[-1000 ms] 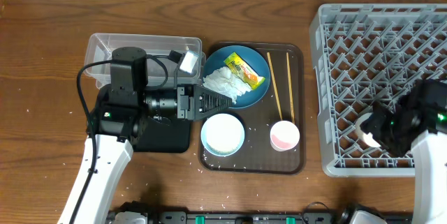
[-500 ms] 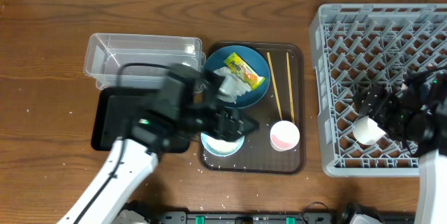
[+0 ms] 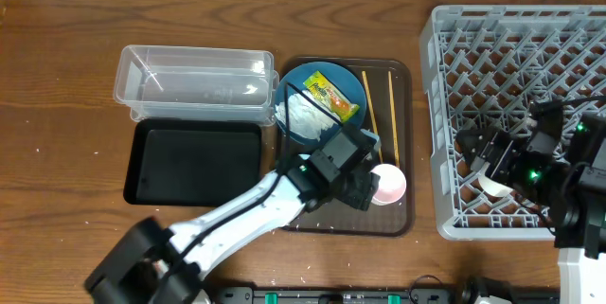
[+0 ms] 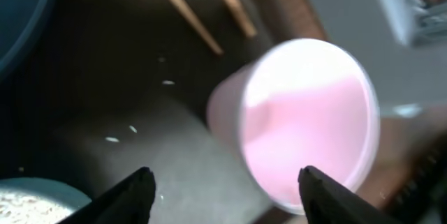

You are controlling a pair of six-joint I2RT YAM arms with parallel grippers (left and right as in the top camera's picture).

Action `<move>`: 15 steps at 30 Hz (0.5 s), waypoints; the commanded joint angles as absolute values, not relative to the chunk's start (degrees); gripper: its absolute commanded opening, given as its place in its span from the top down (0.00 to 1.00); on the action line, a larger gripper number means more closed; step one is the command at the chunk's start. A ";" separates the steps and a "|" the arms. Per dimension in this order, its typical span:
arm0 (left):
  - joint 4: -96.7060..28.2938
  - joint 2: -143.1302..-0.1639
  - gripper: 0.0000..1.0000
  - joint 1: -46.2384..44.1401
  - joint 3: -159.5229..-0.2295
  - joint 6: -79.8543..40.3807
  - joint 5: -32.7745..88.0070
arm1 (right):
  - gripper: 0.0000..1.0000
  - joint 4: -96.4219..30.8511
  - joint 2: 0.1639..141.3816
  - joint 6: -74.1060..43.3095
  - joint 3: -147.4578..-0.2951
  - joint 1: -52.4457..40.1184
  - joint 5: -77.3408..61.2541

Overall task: Sort waste into correct bins and load items into the dishwasher rack
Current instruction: 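Reach left gripper to the pink cup and grasp it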

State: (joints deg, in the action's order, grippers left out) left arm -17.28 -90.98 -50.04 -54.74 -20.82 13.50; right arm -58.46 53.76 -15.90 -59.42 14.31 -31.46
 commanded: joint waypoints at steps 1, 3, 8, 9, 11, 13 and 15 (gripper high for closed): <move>-15.75 -92.71 0.40 -50.09 -57.63 -22.24 10.85 | 0.17 -58.46 54.04 -15.16 -60.20 12.67 -32.23; -15.18 -93.95 0.49 -50.06 -57.63 -22.65 10.83 | 0.17 -58.50 54.39 -15.18 -60.20 12.21 -31.68; -15.29 -94.76 0.81 -50.06 -57.76 -22.83 11.57 | 0.17 -59.20 54.61 -15.16 -60.20 11.92 -31.51; -15.35 -94.35 0.87 -50.06 -57.95 -22.83 12.05 | 0.18 -59.27 54.65 -15.14 -60.20 11.92 -31.51; -15.99 -92.42 0.94 -49.89 -58.67 -22.81 13.52 | 0.17 -59.37 54.65 -15.14 -60.20 11.92 -31.48; -17.37 -89.73 0.94 -49.45 -59.59 -22.79 13.67 | 0.17 -59.37 54.65 -15.11 -60.20 11.92 -31.22; -18.76 -86.43 0.94 -48.29 -60.16 -22.81 13.69 | 0.17 -59.37 54.65 -15.11 -60.20 11.92 -30.11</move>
